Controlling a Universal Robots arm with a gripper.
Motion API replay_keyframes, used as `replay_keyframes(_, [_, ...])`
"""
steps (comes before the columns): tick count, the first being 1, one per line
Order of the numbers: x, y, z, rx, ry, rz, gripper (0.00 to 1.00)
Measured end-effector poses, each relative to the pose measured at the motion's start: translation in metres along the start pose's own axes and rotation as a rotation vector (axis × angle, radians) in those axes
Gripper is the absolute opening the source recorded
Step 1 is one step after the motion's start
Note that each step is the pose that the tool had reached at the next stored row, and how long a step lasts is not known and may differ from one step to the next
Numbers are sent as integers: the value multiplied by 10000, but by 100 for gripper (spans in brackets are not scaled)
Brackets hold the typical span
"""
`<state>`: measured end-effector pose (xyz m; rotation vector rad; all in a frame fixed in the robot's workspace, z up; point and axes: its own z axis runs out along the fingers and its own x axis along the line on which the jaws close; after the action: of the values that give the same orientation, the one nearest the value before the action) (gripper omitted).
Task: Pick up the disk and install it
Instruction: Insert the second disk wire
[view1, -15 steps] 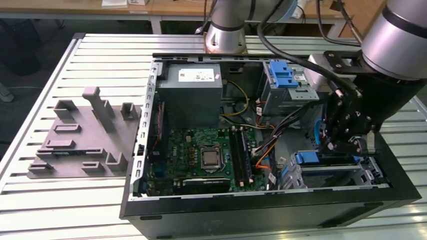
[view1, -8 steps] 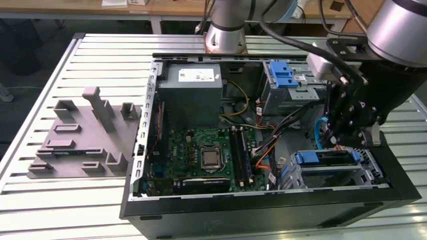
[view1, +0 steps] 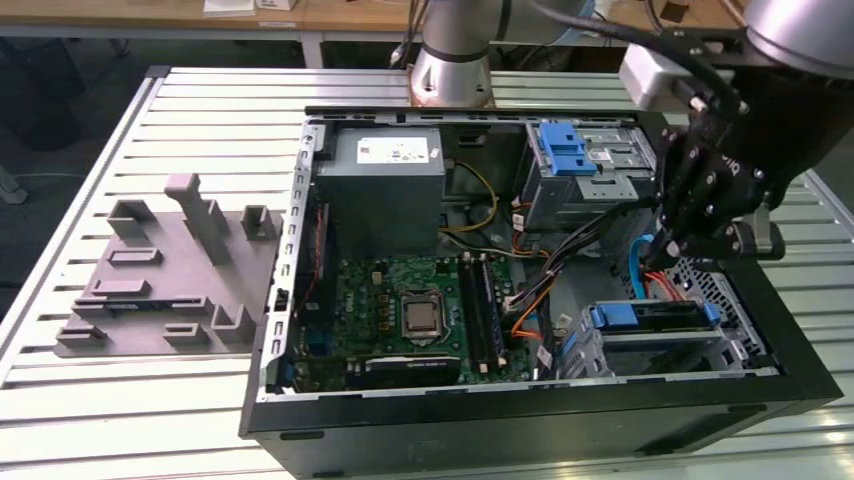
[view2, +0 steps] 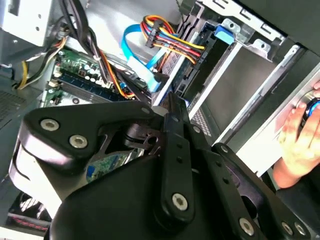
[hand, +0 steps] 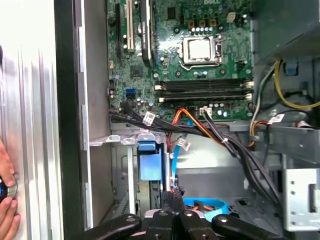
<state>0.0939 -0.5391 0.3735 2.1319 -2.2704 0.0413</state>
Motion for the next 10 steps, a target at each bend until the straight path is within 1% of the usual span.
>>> replay_keyframes(5, [-63,4,-144,1,0,0,11])
replay_keyframes(7, [-86,3,-154,1,0,0,11])
replay_keyframes(8, [-115,-1,-155,1,12,0,11])
replay_keyframes(10, [-174,-22,-156,5,65,0,11])
